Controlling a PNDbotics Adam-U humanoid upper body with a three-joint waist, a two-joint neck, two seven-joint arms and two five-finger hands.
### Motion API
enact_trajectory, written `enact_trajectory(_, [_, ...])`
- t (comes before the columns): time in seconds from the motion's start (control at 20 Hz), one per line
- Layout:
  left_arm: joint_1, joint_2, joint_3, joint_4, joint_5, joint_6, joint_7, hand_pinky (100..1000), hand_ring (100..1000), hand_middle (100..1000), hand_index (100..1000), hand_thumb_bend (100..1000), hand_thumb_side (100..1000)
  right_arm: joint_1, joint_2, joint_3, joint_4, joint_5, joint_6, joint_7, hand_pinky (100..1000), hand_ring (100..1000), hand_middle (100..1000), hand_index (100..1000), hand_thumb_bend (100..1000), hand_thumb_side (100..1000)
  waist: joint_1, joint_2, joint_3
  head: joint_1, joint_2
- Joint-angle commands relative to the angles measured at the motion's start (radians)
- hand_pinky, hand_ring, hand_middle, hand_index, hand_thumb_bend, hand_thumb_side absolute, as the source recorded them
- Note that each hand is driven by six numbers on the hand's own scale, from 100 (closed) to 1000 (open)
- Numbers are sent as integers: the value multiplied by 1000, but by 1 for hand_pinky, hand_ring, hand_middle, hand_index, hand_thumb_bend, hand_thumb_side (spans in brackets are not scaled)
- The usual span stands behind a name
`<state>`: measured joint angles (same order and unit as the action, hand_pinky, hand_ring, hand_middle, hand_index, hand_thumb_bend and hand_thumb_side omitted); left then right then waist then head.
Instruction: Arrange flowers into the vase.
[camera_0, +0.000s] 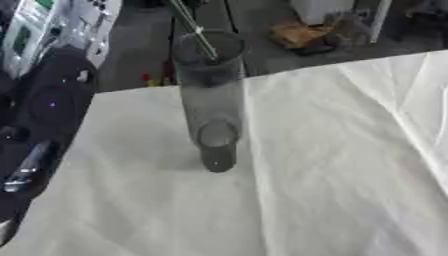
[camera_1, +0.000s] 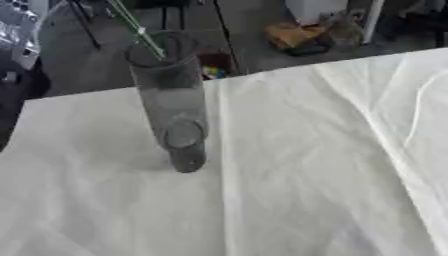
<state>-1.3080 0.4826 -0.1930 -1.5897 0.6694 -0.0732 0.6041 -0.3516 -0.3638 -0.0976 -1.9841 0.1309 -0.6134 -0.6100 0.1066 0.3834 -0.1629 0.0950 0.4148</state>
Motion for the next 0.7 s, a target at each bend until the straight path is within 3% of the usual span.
enact_trajectory(0.05, [-14, 19, 2, -17, -20, -6, -15, 100, 100, 100, 100, 100, 661, -11, -8, -1, -16, -2, -14, -8, 750, 825, 591, 881, 100, 1000, -5, -17, -2, 2, -17])
enact_trajectory(0.7, [0, 12, -14, -11, -44, -7, -45, 100, 100, 100, 100, 100, 669, -14, -3, -2, -16, 2, -13, -6, 751, 827, 587, 881, 100, 1000, -1, -3, -11, 6, -27])
